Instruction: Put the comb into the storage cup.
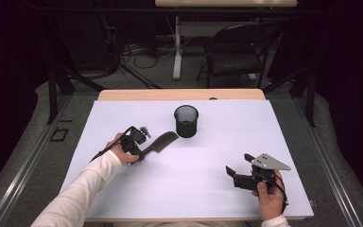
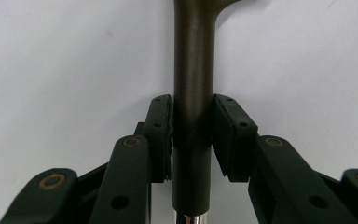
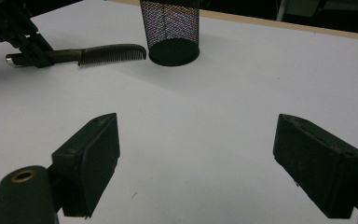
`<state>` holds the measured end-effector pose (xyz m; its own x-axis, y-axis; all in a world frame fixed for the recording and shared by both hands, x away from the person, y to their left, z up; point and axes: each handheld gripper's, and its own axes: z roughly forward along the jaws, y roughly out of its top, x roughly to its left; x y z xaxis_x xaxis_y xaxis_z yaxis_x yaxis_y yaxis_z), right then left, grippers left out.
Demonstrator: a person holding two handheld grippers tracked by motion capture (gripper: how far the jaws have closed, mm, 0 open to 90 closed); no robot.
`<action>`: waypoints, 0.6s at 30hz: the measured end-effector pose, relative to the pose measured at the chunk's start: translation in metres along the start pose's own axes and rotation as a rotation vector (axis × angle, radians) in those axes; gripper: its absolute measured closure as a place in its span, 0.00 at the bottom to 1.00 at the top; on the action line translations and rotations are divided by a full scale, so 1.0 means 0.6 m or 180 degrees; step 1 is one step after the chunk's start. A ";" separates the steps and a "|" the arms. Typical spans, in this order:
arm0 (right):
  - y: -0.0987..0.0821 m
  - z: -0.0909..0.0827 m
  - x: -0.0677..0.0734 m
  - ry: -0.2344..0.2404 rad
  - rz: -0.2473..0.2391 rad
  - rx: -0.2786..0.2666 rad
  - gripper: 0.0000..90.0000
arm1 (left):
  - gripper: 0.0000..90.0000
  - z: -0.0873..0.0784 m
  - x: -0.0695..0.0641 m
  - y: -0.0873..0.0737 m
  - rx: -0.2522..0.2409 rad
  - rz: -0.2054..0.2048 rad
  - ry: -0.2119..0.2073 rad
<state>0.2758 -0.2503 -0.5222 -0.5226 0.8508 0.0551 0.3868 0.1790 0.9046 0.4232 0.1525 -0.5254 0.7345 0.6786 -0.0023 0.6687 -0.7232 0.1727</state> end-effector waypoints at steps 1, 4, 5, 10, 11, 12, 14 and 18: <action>0.000 0.000 0.000 0.0001 -0.0003 -0.0001 0.16 | 0.78 0.000 0.000 0.000 0.0006 0.0000 -0.0011; 0.000 0.000 0.000 -0.0003 0.0002 0.0002 0.16 | 0.80 0.000 0.001 0.000 0.0012 -0.0003 -0.0016; 0.000 0.000 0.000 -0.0003 0.0001 0.0002 0.16 | 0.80 0.000 0.001 0.000 0.0012 0.0001 -0.0018; 0.000 0.000 0.000 -0.0001 0.0000 0.0002 0.16 | 0.80 0.000 0.001 0.000 0.0007 0.0009 -0.0018; 0.000 0.000 0.000 0.0000 -0.0001 0.0004 0.16 | 0.80 0.000 0.001 0.000 0.0005 0.0005 -0.0023; 0.000 0.000 0.000 -0.0001 -0.0003 0.0001 0.16 | 0.80 0.000 0.002 0.000 0.0001 0.0003 -0.0033; 0.000 0.000 0.000 0.0003 -0.0001 0.0000 0.16 | 0.81 0.000 0.004 -0.001 0.0003 0.0010 -0.0053; 0.000 0.000 0.000 0.0003 0.0004 0.0002 0.16 | 0.81 0.000 0.005 -0.001 -0.0014 0.0009 -0.0060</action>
<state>0.2757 -0.2501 -0.5223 -0.5229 0.8505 0.0565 0.3878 0.1784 0.9043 0.4248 0.1550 -0.5255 0.7385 0.6739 -0.0202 0.6660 -0.7246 0.1771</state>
